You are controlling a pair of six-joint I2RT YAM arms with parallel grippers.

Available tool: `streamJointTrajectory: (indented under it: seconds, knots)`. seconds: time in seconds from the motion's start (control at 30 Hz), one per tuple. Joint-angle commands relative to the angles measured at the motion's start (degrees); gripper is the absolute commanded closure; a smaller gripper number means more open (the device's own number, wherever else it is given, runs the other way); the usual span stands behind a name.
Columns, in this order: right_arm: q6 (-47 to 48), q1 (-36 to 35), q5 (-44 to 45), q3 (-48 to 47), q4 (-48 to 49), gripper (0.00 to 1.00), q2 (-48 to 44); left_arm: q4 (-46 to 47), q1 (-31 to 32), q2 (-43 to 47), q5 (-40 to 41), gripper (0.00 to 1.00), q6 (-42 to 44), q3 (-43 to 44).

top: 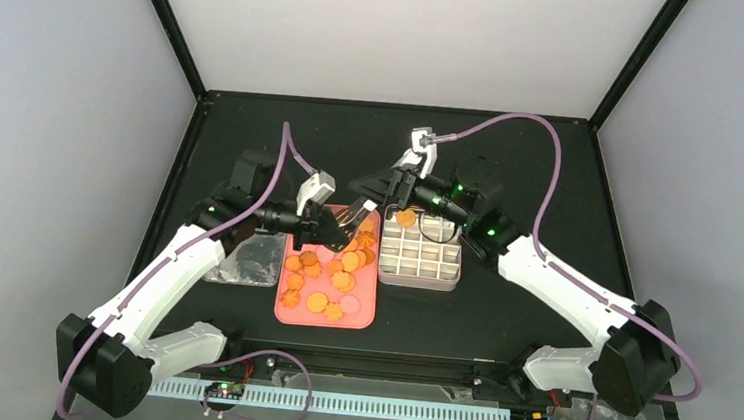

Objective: Pack the cookies
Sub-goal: Pass from the left arm to the right

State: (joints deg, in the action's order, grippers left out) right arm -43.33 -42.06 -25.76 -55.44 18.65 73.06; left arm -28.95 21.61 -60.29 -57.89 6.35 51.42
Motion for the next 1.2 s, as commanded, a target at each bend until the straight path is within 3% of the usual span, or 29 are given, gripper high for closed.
streamJointTrajectory:
  seconds: [0.0,0.23,0.43,0.97,1.17]
  knots:
    - [-5.52,-0.63,-5.02,-2.35,4.66,0.06,2.28,8.18,-0.62,0.96,4.13,0.99,-7.75,0.89]
    - [-2.75,0.63,0.98,-4.19,-4.01,0.00,0.90,9.63,-3.03,1.38,3.70,0.99,-10.31,0.71]
    - [-4.14,1.69,6.39,-10.71,-19.33,0.00,6.17,14.24,-6.68,1.37,4.69,0.98,-17.81,-0.47]
    - [-7.44,1.76,1.29,-4.88,-5.48,0.00,7.76,16.23,-7.98,-0.25,-3.92,0.99,-23.44,-0.79]
    - [-7.32,1.79,0.90,-3.06,-0.81,0.05,7.58,17.41,-7.98,0.01,-5.41,0.99,-26.22,-1.33]
